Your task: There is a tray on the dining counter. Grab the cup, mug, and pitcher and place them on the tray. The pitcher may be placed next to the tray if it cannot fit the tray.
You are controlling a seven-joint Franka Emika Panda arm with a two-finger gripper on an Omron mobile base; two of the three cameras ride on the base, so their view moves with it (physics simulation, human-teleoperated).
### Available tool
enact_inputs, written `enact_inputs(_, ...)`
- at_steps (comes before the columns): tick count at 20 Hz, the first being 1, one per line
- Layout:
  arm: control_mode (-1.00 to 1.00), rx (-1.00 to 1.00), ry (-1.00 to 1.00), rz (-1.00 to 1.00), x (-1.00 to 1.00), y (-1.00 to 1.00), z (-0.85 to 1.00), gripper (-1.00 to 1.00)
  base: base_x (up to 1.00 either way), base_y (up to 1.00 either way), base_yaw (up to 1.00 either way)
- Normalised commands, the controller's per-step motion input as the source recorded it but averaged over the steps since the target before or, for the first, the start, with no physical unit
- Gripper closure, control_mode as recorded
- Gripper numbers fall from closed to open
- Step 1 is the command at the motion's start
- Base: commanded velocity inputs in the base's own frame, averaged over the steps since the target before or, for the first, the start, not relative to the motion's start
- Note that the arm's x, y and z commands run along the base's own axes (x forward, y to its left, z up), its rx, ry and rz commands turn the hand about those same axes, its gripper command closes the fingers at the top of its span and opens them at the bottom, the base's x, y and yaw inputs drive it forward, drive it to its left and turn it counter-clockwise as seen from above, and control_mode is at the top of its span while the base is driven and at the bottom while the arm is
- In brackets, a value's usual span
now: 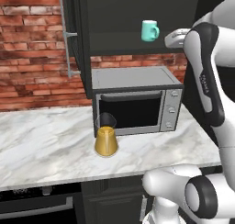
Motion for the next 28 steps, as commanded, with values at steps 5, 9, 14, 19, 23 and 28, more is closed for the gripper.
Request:
enact_inputs(5, -1.00, 0.00, 0.00, 0.00, 0.41, 0.00, 0.00, -1.00, 0.00, 0.00, 0.00)
enact_inputs(9, -1.00, 0.00, 0.00, 0.01, 0.46, 0.00, 0.00, -1.00, 0.00, 0.00, 0.00)
enact_inputs(14, -1.00, 0.00, 0.00, 0.02, 0.41, -0.01, 0.00, -1.00, 0.00, 0.00, 0.00)
enact_inputs(19, -1.00, 0.00, 0.00, 0.03, 0.40, 0.00, 0.00, -1.00, 0.00, 0.00, 0.00)
enact_inputs(23, -1.00, 0.00, 0.00, 0.03, 0.44, 0.00, 0.00, -1.00, 0.00, 0.00, 0.00)
enact_inputs(28, -1.00, 0.00, 0.00, 0.03, 0.44, 0.00, 0.00, -1.00, 0.00, 0.00, 0.00)
